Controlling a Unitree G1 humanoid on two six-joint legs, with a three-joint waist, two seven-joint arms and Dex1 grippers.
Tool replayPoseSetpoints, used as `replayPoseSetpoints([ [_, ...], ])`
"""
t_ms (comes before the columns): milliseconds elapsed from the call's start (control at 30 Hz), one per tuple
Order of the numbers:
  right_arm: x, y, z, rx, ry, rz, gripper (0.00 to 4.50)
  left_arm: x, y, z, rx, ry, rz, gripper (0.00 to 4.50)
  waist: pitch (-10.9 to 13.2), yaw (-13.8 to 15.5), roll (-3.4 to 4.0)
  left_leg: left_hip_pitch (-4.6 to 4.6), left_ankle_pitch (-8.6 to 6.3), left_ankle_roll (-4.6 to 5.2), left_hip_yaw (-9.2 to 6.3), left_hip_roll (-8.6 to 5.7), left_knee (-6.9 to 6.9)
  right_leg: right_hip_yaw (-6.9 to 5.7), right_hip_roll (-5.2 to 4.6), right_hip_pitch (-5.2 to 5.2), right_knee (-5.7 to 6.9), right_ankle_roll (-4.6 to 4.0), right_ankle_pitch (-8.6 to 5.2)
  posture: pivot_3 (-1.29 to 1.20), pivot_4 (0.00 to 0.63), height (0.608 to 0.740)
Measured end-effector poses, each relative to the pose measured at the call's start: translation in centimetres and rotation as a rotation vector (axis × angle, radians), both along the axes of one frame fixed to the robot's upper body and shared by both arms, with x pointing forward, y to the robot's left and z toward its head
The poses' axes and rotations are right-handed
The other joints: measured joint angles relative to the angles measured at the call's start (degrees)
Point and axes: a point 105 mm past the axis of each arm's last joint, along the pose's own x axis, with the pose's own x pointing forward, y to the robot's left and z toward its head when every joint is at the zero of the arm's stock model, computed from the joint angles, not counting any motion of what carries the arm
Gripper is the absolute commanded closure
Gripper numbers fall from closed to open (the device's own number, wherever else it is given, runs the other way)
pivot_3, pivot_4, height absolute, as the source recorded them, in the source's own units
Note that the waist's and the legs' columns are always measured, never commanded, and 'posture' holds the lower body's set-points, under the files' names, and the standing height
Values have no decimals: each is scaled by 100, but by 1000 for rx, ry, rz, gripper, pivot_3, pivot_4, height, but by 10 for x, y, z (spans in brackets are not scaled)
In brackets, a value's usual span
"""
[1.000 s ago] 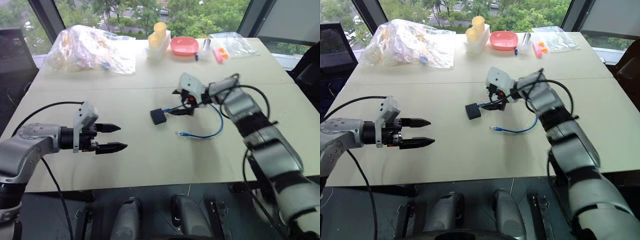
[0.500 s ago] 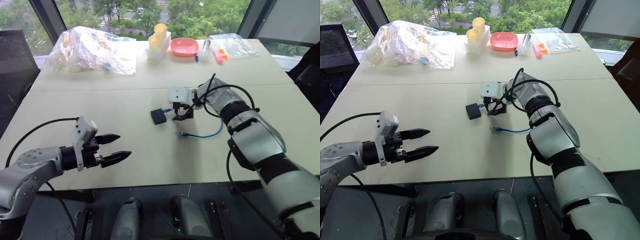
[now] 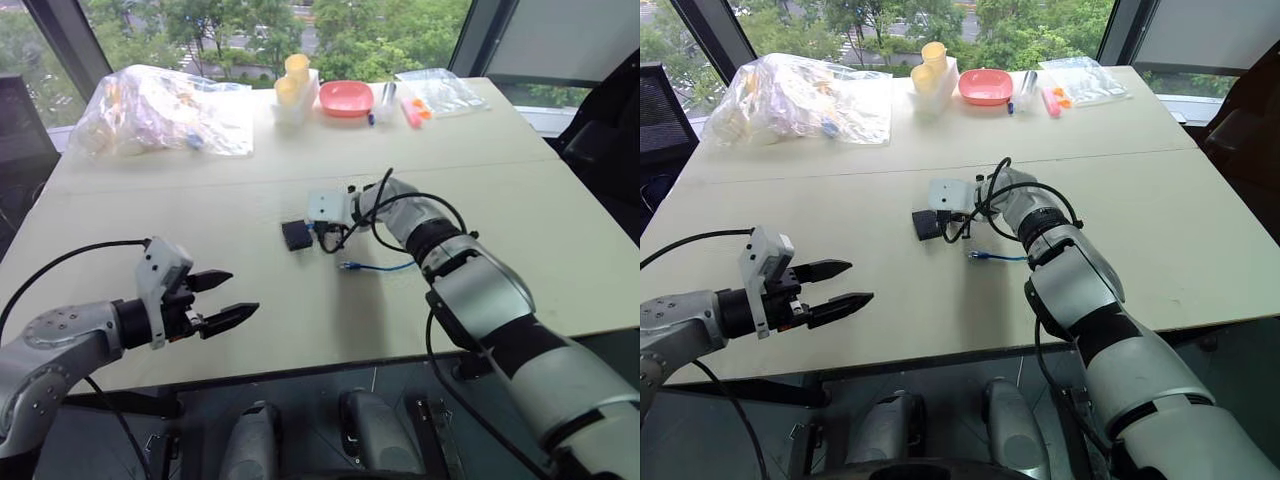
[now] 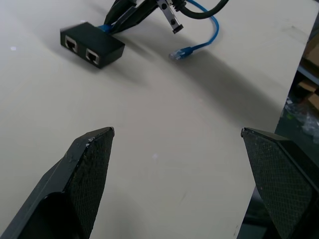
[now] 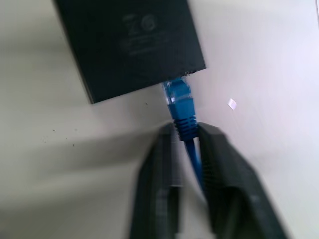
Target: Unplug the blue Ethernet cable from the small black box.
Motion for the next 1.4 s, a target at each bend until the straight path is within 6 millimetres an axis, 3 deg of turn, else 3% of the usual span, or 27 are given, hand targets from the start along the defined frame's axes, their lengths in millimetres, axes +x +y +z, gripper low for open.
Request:
replayPoseSetpoints([
  [200,2,-4,9,3,-78,62,4432,8,2,4,0,-22,7,212,5,21,5,-18,0,0,2,-5,-2,-1,-1,-12,-4,-3,2,0,150,740],
  [400,14,-32,83,50,-588,149,4432,71,28,36,-126,-123,83,212,6,134,5,-98,7,-8,3,-13,2,-2,0,-80,-1,12,-3,0,150,740],
  [533,-4,-27,91,134,-781,192,4432,113,25,60,-301,-128,54,212,5,168,4,-106,7,-8,5,-13,-1,-4,-1,-84,-1,45,6,0,150,740],
  [700,-18,-26,96,162,-937,131,4432,157,-2,72,-478,-60,-41,212,6,191,2,-114,7,-7,7,-20,8,-5,-5,-84,-4,52,4,0,150,740],
  [900,-15,-31,114,170,-1034,-8,4432,171,-45,74,-438,-44,-233,212,6,158,2,-111,7,-5,7,-19,6,-3,0,-84,-2,51,3,0,150,740],
  [1033,-16,-29,119,179,-1052,-29,4432,178,-57,69,-478,-19,-242,212,6,158,2,-109,5,-3,5,-18,5,-3,1,-85,1,54,2,0,150,740],
  [1100,-18,-29,117,181,-1051,-40,4432,181,-58,78,-568,-5,-230,212,7,163,0,-114,5,-3,3,-18,6,-5,0,-86,0,57,1,0,150,740],
  [1233,-21,-29,109,189,-1031,-56,4432,183,-61,96,-566,-63,-246,212,7,164,0,-114,4,-1,4,-21,6,-3,-4,-84,0,65,-4,0,150,740],
  [1400,-25,-22,108,214,-1021,-60,4432,184,-72,79,-538,-31,-263,212,7,163,0,-114,4,-1,3,-21,6,-4,-4,-84,2,65,-4,0,150,740],
])
